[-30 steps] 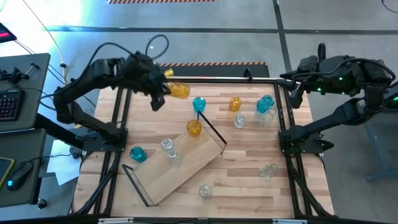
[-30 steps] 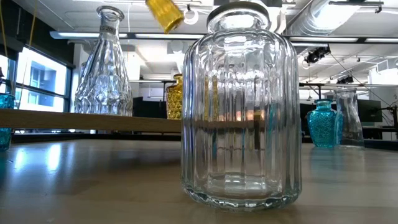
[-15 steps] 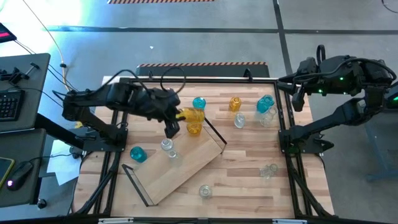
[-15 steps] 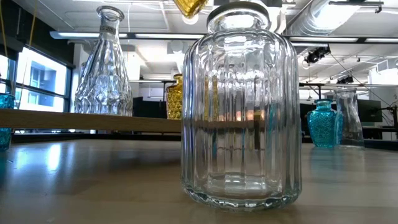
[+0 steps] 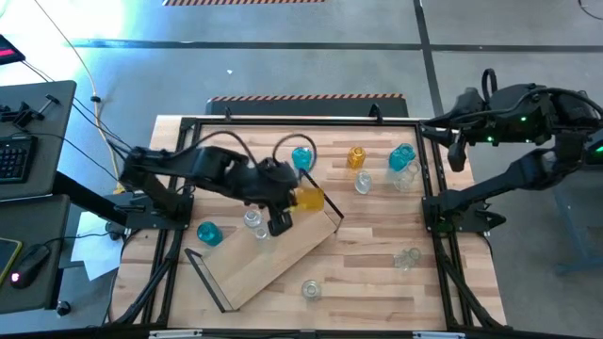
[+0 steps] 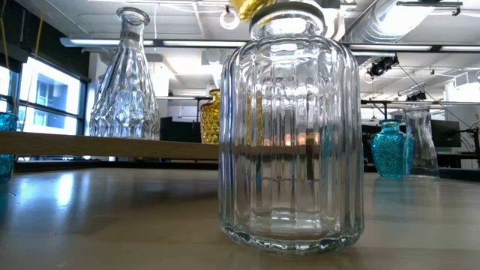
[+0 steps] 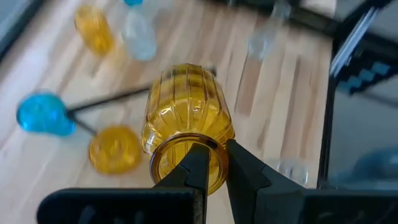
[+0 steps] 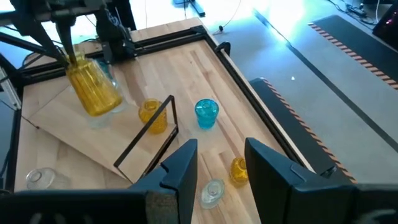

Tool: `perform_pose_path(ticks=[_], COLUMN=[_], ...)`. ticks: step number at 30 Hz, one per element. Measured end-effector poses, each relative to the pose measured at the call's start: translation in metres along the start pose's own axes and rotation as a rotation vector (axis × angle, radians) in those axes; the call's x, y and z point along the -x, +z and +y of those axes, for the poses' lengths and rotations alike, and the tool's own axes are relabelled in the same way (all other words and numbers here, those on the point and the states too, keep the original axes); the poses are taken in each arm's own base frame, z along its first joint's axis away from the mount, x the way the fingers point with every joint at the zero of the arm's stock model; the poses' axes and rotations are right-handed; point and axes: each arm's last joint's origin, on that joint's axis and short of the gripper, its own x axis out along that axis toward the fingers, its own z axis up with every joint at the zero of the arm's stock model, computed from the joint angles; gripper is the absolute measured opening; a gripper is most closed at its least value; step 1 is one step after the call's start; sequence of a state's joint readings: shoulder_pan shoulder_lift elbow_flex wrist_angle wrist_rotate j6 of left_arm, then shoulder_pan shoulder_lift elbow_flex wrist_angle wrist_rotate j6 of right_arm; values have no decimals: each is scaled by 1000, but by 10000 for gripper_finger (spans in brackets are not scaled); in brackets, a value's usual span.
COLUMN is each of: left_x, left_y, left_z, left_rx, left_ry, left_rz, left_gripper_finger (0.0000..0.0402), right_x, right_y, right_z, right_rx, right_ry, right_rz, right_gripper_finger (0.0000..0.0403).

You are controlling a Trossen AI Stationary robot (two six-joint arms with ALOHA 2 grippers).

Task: Sort vases onto shelf
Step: Put the yellow vase on the shelf aligned with the other yellow vase

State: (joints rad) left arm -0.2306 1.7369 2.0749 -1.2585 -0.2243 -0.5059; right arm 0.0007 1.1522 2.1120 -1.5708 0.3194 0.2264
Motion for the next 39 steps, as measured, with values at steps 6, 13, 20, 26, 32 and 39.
perform_pose_path(ticks=[6,13,20,26,32,39], left_x=[-13,-54,-84,-109,-123,-132], left_y=[1,6,6,6,3,7], left_z=[-13,-27,-25,-21,-16,-4], left_rx=[-37,-93,-147,-165,-198,-208], left_ry=[45,-41,-9,3,6,18], left_rz=[140,254,313,369,440,451], left_gripper_finger=[22,22,21,23,23,23], right_x=[6,8,8,8,8,8], right_y=[-3,-3,-4,-4,-4,-4], right_z=[-2,-3,-3,-3,-3,-3], right_rx=[-5,-7,-16,-18,-18,-18], right_ry=[5,6,20,25,25,25], right_rz=[-14,-19,-16,-15,-15,-15], right_gripper_finger=[117,117,117,117,117,117])
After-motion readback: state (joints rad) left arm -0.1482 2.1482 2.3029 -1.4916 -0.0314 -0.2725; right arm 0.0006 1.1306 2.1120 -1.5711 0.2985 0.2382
